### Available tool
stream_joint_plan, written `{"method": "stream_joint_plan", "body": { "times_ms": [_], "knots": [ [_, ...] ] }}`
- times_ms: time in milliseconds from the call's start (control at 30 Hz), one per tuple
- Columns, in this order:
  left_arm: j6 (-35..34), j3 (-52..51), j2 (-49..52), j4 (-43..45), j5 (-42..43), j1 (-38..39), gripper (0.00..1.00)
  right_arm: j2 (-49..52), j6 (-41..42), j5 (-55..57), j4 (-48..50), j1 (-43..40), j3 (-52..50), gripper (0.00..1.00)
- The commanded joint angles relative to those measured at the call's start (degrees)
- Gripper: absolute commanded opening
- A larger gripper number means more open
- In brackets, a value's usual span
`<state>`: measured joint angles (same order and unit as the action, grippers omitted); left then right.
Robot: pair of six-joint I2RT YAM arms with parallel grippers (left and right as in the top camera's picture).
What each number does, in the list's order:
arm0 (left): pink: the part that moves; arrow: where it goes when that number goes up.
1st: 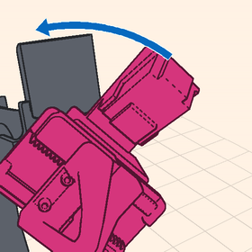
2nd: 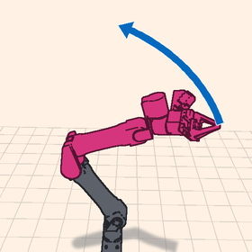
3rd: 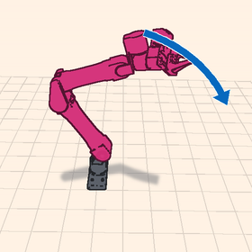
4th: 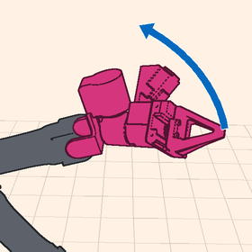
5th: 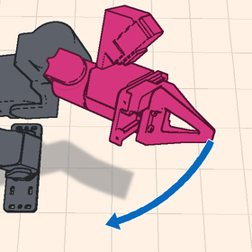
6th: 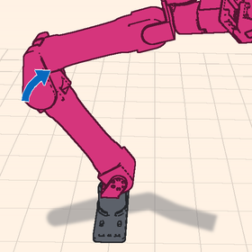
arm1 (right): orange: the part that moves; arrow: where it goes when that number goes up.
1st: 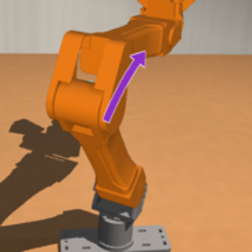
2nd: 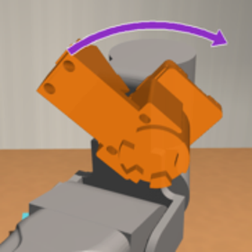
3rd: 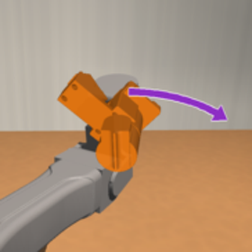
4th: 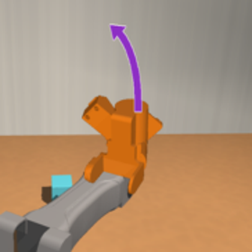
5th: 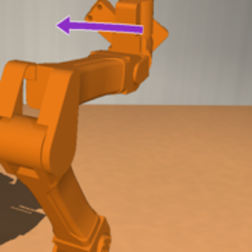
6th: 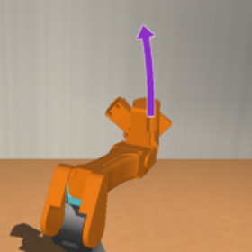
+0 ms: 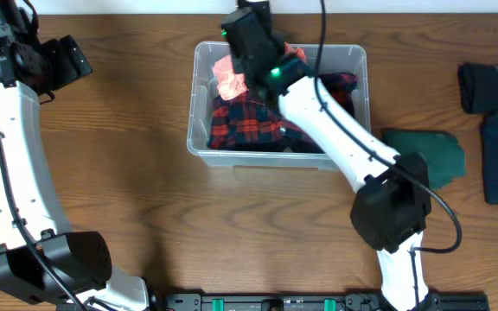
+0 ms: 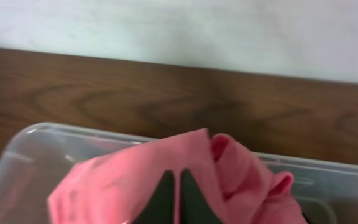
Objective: Pack container
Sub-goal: 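Release the pink shirt in the bin's back-left corner and withdraw right gripper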
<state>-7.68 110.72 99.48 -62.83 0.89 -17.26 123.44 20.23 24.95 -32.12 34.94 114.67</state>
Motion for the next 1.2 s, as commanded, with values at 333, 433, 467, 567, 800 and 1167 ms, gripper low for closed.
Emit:
{"method": "stream_joint_plan", "body": {
  "times_ms": [333,433,467,567,800,1167],
  "knots": [
    [0.09,0.04,0.09,-0.13,-0.50,-0.20,0.98,4.87,-0.13,-5.92,-1.11,-1.99,-0.87,0.01],
    [0.09,0.04,0.09,-0.13,-0.50,-0.20,0.98,6.88,-0.11,-5.95,-1.36,-2.10,-0.90,0.01],
    [0.09,0.04,0.09,-0.13,-0.50,-0.20,0.98,7.80,0.02,-6.10,-1.57,-2.08,-0.90,0.01],
    [0.09,0.04,0.09,-0.13,-0.50,-0.20,0.98,11.21,0.11,-7.34,-2.54,-2.08,-0.90,0.01],
    [0.09,0.04,0.09,-0.13,-0.50,-0.20,0.98,17.20,0.94,-10.03,-4.98,-1.97,-0.90,0.01],
    [0.09,0.04,0.09,-0.13,-0.50,-0.20,0.98,12.92,0.92,-10.40,-6.32,-1.92,-0.22,0.15]
  ]
}}
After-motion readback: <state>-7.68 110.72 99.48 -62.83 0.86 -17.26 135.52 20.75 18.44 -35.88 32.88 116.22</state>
